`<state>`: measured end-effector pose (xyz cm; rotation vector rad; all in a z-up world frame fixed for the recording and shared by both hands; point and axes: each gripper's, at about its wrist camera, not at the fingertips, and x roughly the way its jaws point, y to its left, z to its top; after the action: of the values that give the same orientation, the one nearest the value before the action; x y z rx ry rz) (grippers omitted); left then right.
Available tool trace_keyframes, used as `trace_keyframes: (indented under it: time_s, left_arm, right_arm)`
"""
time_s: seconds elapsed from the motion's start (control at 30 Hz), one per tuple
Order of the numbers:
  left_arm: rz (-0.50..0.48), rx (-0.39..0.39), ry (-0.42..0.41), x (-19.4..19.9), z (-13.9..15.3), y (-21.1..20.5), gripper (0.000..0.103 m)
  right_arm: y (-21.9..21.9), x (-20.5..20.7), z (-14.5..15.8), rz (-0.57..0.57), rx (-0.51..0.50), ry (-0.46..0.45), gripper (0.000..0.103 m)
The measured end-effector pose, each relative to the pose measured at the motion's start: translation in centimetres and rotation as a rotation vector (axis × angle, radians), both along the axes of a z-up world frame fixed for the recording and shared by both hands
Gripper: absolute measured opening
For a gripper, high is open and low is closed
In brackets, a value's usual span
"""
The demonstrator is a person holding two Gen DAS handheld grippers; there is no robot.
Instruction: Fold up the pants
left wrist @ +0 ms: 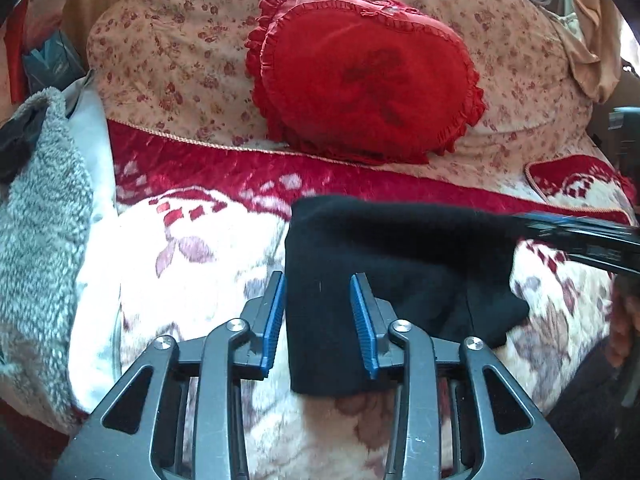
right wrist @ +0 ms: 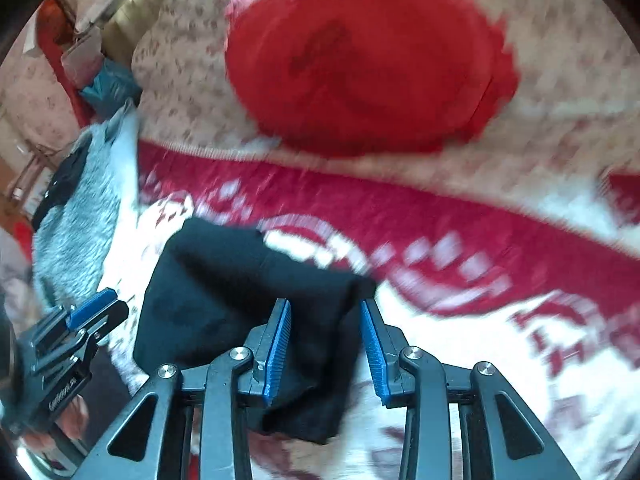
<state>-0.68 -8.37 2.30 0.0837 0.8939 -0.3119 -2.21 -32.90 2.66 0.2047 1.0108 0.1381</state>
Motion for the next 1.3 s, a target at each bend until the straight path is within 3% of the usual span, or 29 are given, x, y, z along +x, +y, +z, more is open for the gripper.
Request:
trace_keyframes:
  time_s: [0.13, 0.2, 0.27, 0.4, 0.67, 1.03, 1.2, 1.3]
  left_arm:
    - [0.026, 0.034, 0.051, 2.6, -1.4, -1.4, 0.033]
    - [0.042, 0.045, 0.087, 3.7, -2.4, -1.9, 0.033]
    - [0.055, 0.065, 0.089, 4.4, -3.1, -2.4, 0.034]
    - [0.062, 0.074, 0.080, 5.5, -3.8, -3.1, 0.042]
    - [0.086, 0.083, 0.065, 6.0, -4.2, -3.6, 0.046]
    - [0.093, 0.069, 0.072, 3.3, -2.6, -2.4, 0.046]
    - [0.100, 0.035, 0.075, 0.9, -2.6, -1.1, 0.046]
    - [0.086, 0.054, 0.095, 0.1, -4.0, -1.2, 0.049]
  right_arm:
    - [1.4, -0.3, 2.7, 0.061, -0.024, -0.115, 0.033]
    - [3.3, 0.7, 1.7, 0.140, 0.015, -0.080, 0.032]
    - [4.7, 1.6, 0.1, 0.167, -0.011, -0.049, 0.031]
    - [4.9, 4.2, -3.7, 0.126, -0.108, 0.006, 0.031]
    - [3.4, 6.3, -5.5, 0.093, -0.064, 0.019, 0.031]
    - [5.1, 0.0, -0.8, 0.160, -0.042, -0.034, 0.031]
    - [5.0, -2.3, -2.1, 0.160, -0.062, 0.008, 0.031]
    - [4.8, -3.2, -4.2, 0.166, -0.075, 0.049, 0.031]
